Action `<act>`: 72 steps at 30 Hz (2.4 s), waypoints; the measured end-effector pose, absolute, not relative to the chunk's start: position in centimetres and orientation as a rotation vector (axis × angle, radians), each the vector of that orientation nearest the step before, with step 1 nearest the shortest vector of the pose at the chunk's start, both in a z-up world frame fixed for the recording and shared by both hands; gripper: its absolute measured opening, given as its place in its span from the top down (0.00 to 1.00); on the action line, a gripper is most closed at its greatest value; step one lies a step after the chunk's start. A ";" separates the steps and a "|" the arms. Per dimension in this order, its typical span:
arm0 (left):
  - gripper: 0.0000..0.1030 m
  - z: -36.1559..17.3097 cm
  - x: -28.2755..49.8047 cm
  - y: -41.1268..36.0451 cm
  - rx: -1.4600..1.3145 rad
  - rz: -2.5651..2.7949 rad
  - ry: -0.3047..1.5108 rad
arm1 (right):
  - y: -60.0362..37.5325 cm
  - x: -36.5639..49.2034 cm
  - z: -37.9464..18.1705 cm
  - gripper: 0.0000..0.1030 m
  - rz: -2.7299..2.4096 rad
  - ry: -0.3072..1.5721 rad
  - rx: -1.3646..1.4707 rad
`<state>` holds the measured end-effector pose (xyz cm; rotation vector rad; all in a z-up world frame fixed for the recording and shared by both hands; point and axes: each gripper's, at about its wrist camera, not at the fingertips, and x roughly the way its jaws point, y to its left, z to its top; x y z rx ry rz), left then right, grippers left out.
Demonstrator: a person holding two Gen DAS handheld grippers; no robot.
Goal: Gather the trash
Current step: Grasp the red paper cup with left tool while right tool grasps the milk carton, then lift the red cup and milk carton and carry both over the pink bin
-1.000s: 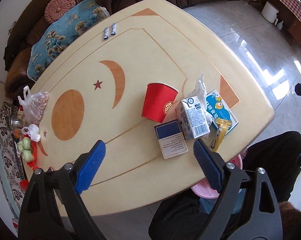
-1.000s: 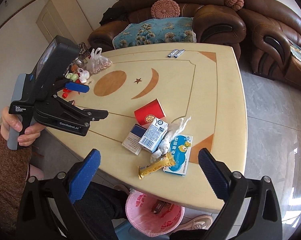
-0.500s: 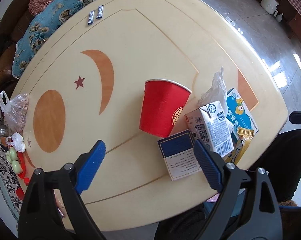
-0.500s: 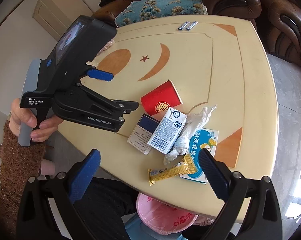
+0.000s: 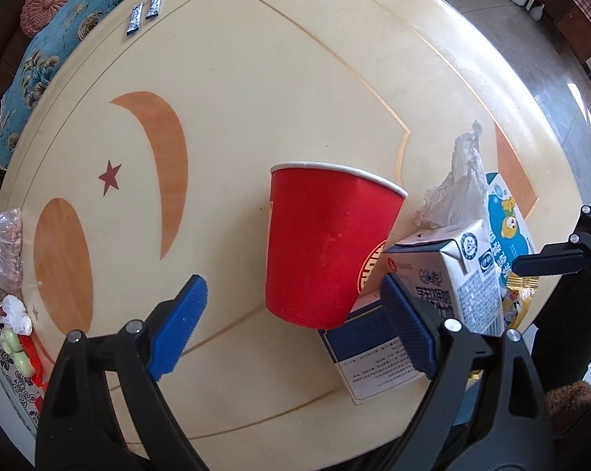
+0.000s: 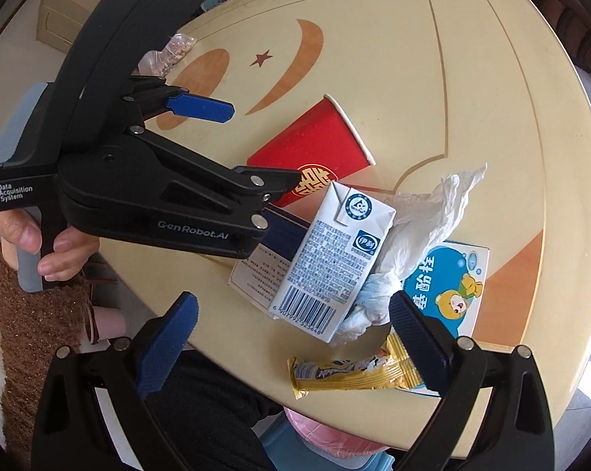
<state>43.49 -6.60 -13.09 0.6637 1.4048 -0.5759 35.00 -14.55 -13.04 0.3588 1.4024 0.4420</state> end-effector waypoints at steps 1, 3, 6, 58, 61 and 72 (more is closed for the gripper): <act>0.15 -13.4 43.6 -6.7 0.667 -0.580 1.404 | -14.5 35.1 -13.5 0.14 0.443 1.411 0.369; 0.15 -13.8 43.9 -6.9 0.662 -0.588 1.409 | -14.4 35.4 -14.2 0.18 0.445 1.424 0.369; 0.15 -14.2 44.5 -7.1 0.642 -0.601 1.426 | -14.1 35.7 -14.6 0.22 0.444 1.418 0.362; 0.36 -14.9 47.5 -3.8 0.486 -0.538 1.478 | -17.9 38.3 -8.7 0.55 0.378 1.289 0.289; 0.36 -14.4 47.5 -3.3 0.471 -0.540 1.469 | -18.1 38.3 -7.8 0.56 0.385 1.268 0.296; 0.37 -10.2 43.7 -3.2 0.471 -0.532 1.426 | -18.9 36.2 -6.5 0.56 0.399 1.252 0.341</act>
